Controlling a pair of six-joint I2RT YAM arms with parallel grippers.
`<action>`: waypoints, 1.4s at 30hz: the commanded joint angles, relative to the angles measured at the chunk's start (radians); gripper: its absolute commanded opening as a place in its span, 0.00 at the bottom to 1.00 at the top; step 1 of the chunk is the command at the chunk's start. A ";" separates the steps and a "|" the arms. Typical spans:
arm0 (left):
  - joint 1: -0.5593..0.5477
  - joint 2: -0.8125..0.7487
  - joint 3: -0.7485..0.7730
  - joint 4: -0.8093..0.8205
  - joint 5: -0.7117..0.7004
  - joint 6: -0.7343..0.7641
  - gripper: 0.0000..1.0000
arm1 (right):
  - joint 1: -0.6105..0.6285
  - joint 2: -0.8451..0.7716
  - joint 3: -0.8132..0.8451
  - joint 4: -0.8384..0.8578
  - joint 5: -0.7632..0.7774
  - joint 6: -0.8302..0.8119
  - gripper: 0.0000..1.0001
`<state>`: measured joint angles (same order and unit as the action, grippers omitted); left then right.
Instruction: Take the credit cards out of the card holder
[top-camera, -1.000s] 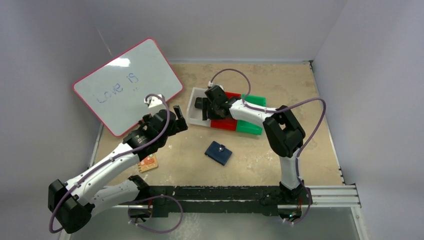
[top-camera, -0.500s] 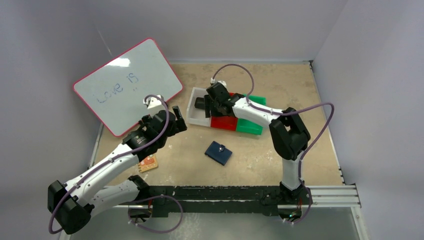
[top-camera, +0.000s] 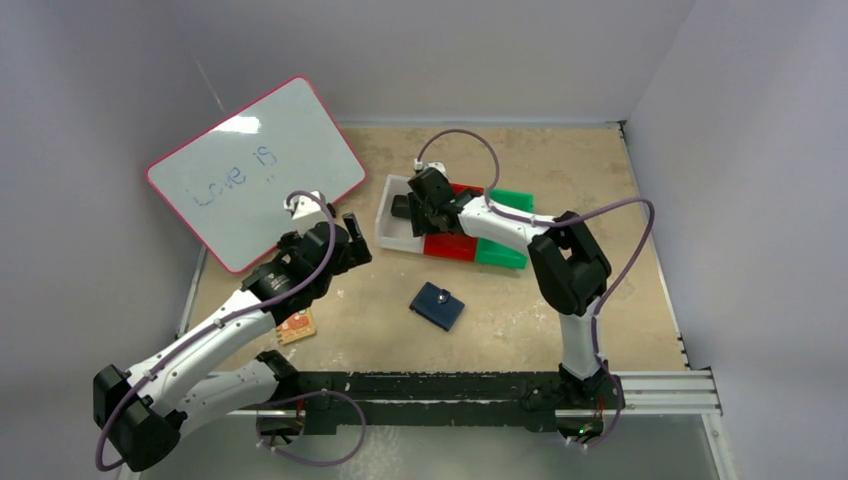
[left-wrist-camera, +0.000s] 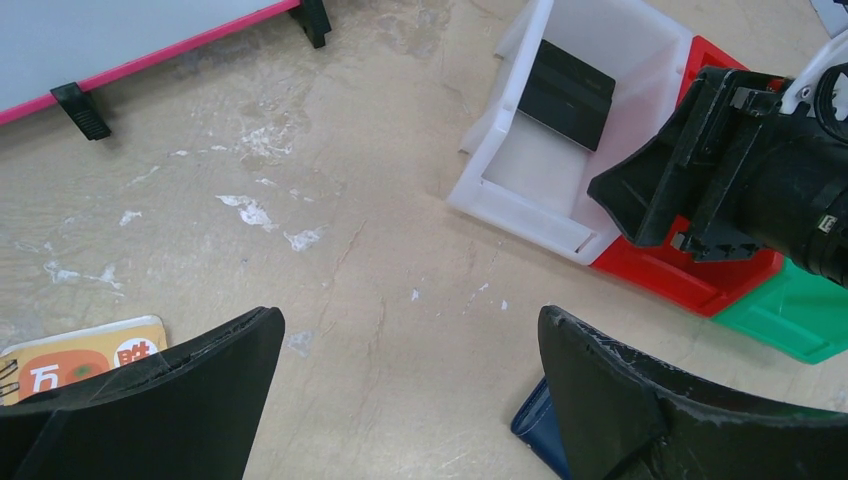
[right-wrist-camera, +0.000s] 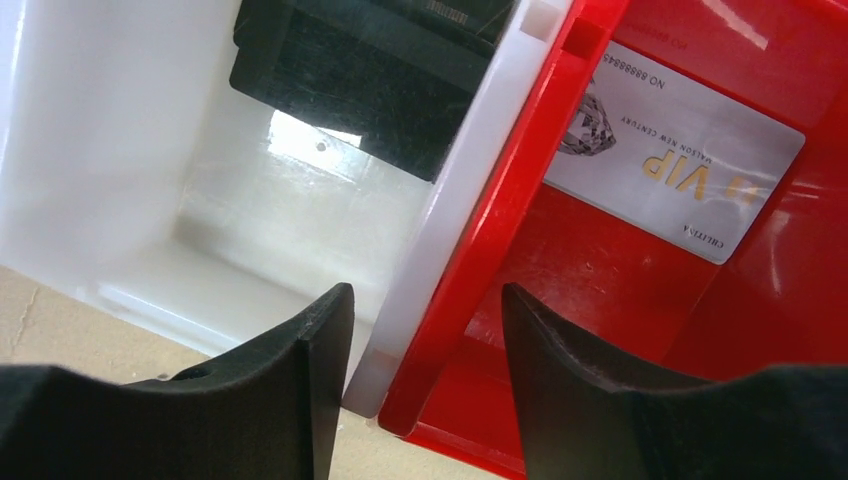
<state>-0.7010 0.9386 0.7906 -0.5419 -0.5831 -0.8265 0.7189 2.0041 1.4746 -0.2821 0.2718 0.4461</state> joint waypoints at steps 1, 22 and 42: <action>0.000 -0.029 0.005 -0.002 -0.033 0.001 1.00 | -0.006 -0.068 -0.048 0.077 0.020 -0.141 0.56; -0.001 -0.047 0.000 0.024 -0.051 0.000 1.00 | -0.004 -0.550 -0.478 0.236 -0.239 -0.088 0.70; -0.001 -0.064 -0.011 0.044 -0.007 -0.029 1.00 | 0.055 -0.484 -0.668 0.288 -0.399 -0.059 0.61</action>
<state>-0.7010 0.9024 0.7868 -0.5251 -0.5888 -0.8375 0.7540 1.4899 0.7532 -0.0063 -0.1238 0.4068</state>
